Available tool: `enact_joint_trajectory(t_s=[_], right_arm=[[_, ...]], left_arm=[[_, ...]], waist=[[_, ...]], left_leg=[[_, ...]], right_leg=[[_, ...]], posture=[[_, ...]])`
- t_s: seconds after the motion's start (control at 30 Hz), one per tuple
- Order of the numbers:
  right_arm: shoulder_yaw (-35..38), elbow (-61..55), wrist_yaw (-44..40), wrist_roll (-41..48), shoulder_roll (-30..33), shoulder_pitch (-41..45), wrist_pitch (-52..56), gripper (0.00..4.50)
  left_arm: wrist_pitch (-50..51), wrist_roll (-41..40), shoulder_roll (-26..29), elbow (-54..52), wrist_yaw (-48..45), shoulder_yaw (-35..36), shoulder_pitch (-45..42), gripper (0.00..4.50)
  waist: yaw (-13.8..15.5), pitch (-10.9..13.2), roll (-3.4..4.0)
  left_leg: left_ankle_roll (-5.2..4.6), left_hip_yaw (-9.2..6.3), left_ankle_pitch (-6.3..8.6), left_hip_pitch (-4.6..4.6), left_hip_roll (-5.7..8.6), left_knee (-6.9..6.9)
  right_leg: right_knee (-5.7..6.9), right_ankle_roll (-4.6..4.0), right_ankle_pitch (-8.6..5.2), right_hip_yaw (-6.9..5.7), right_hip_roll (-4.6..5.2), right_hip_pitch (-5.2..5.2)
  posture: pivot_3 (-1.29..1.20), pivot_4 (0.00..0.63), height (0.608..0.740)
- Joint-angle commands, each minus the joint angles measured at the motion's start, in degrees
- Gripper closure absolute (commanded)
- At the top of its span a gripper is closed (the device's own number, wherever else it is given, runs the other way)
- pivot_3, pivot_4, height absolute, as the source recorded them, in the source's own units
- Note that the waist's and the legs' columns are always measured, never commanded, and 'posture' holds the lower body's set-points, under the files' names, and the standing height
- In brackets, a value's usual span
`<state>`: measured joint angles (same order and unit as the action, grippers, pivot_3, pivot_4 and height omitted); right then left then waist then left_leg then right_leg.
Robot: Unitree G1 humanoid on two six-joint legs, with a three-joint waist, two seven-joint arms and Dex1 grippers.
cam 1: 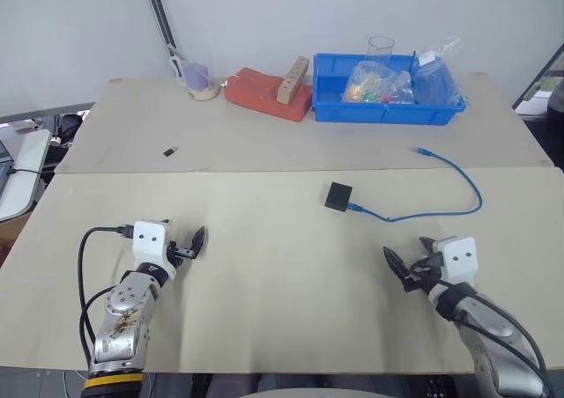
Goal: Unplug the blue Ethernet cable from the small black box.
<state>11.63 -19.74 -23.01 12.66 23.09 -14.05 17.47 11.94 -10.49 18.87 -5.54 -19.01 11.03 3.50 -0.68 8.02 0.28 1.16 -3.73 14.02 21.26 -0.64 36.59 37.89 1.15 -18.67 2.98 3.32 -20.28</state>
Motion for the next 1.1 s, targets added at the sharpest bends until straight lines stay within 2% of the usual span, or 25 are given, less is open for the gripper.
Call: enact_joint_trajectory(t_s=[0.03, 0.1, 0.2, 0.37, 0.5, 0.6, 0.73, 1.0, 1.1], right_arm=[[0.46, -0.61, -0.48, -0.43, 0.95, 0.01, -0.95, 0.0], [0.56, -3.87, -3.61, 1.4, 3.53, -0.5, 1.36, 0.0], [1.99, -6.91, -7.53, 5.2, 8.5, 2.78, 6.07, 0.0], [-0.36, -3.64, -16.34, 11.18, 17.06, 16.31, 13.42, 0.0], [-8.41, 7.11, -24.6, 8.94, 21.19, 29.88, 13.75, 0.0], [-15.03, 18.0, -30.21, 5.87, 20.01, 39.76, 11.36, 0.0], [-19.94, 29.04, -35.34, 2.48, 17.82, 47.67, 7.44, 0.0], [-25.26, 44.73, -41.02, -4.79, 15.29, 54.31, -1.04, 0.0], [-24.62, 48.57, -41.13, -5.41, 13.6, 55.65, -2.66, 0.88]], left_arm=[[1.85, -1.96, 0.79, -1.89, -2.97, -1.15, 0.97, 0.06], [3.64, -5.92, 2.09, -5.18, -7.74, -1.41, 1.31, 0.06], [5.78, -7.38, 7.3, -10.4, -15.62, -5.43, -0.43, 0.06], [10.08, -12.74, 13.88, -15.63, -26.54, -10.01, -9.18, 0.06], [12.36, -16.88, 15.95, -14.69, -33.14, -11.6, -17.42, 0.06], [13.82, -19.42, 17.53, -14.37, -37.46, -11.93, -20.69, 0.06], [14.28, -19.91, 19.54, -15.54, -41.15, -13.29, -22.31, 0.06], [14.49, -19.7, 20.46, -16.8, -41.17, -12.59, -20.63, 0.06], [15.59, -20.6, 20.72, -18.16, -40.37, -11.89, -19.73, 0.0]], waist=[[0.0, 0.0, 0.0], [-0.04, 0.01, 0.0], [-0.13, 0.15, -0.21], [-0.32, 0.32, -0.37], [-0.57, 0.38, -0.41], [-0.95, 0.43, -0.47], [-1.38, 0.5, -0.45], [-1.37, 0.52, -0.43], [-1.55, 0.53, -0.42]], left_leg=[[0.0, 0.0, 0.0, 0.0, 0.0, 0.0], [0.01, 0.0, 0.0, 0.01, 0.0, 0.0], [0.02, 0.03, 0.02, 0.04, 0.02, 0.0], [0.02, 0.07, 0.02, 0.02, -0.02, -0.01], [-0.04, 0.12, 0.05, 0.01, -0.05, -0.04], [-0.08, 0.17, 0.07, 0.03, -0.11, -0.06], [-0.08, 0.25, 0.07, 0.05, -0.09, -0.06], [-0.08, 0.24, 0.07, 0.05, -0.1, -0.02], [-0.08, 0.25, 0.07, 0.05, -0.11, -0.02]], right_leg=[[0.0, 0.0, 0.0, 0.0, 0.0, 0.0], [-0.01, 0.0, 0.0, 0.0, 0.0, 0.0], [-0.02, 0.04, -0.02, 0.04, 0.02, -0.04], [-0.03, 0.03, -0.02, 0.17, -0.11, -0.02], [-0.12, 0.03, -0.02, 0.23, -0.19, -0.04], [-0.22, 0.03, -0.02, 0.27, -0.23, -0.05], [-0.22, 0.02, -0.02, 0.34, -0.19, -0.08], [-0.19, 0.02, -0.02, 0.33, -0.17, -0.08], [-0.17, 0.02, -0.02, 0.34, -0.17, -0.1]], posture=[[0.0, 0.15, 0.74], [0.0, 0.15, 0.74], [0.0, 0.15, 0.74], [0.0, 0.15, 0.74], [0.0, 0.15, 0.74], [0.0, 0.15, 0.74], [0.0, 0.15, 0.74], [0.0, 0.15, 0.74], [0.0, 0.15, 0.74]])
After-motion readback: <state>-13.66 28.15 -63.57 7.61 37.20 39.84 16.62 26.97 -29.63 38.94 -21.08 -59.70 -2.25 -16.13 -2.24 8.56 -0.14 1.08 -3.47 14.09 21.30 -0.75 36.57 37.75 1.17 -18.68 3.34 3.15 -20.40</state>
